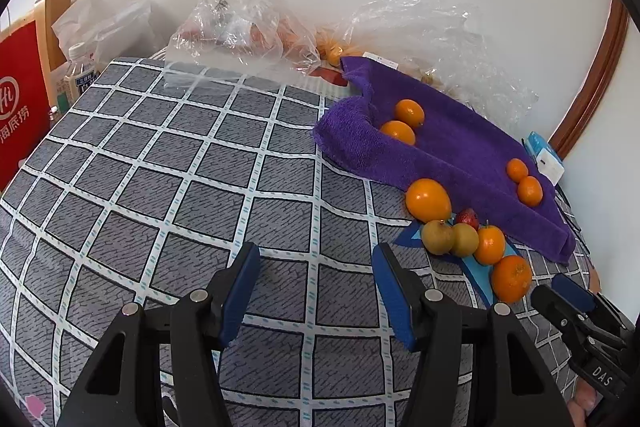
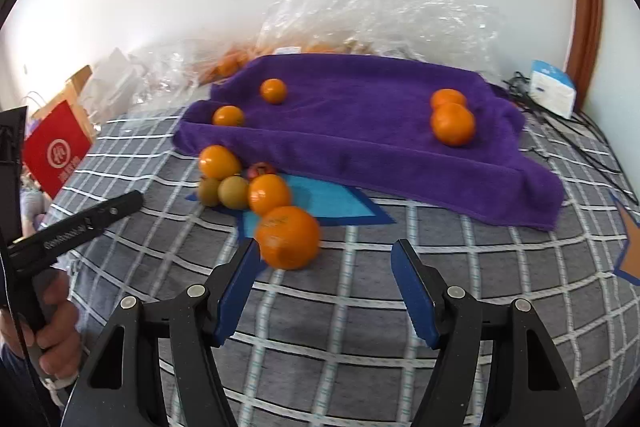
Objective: Organize fruits
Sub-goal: 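Lower the right gripper onto a large orange by the blue star and close, then close the left gripper on a yellow-green fruit while the right gripper holds its orange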
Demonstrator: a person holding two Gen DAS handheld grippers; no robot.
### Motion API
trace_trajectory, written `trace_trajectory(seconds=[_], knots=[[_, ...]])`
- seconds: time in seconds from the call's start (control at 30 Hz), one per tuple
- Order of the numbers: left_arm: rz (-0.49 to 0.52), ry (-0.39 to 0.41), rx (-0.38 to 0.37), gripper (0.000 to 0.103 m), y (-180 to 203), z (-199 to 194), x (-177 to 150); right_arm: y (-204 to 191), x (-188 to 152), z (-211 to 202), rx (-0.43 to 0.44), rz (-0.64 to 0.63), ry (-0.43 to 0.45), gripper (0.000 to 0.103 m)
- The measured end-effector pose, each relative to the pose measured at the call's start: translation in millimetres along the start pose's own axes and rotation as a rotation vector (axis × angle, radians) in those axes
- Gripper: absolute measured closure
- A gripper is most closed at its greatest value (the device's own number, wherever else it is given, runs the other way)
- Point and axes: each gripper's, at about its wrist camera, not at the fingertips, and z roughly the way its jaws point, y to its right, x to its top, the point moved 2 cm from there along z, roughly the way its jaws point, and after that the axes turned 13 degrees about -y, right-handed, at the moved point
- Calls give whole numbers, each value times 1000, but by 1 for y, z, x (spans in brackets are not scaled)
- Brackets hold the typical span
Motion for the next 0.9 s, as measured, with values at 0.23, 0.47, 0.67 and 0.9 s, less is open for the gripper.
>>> trace_trajectory(seconds=[0.23, 0.47, 0.67, 0.9], knots=[[10, -17, 15, 47, -1, 2, 2, -15, 13, 31, -20, -28, -62, 39], [5, -20, 11, 47, -2, 3, 3, -18, 13, 40, -19, -46, -80, 61], [54, -77, -5, 47, 13, 1, 2, 14, 7, 12, -51, -3, -23, 61], [108, -108, -55, 47, 50, 8, 14, 66, 7, 0, -119, 86, 28, 61]])
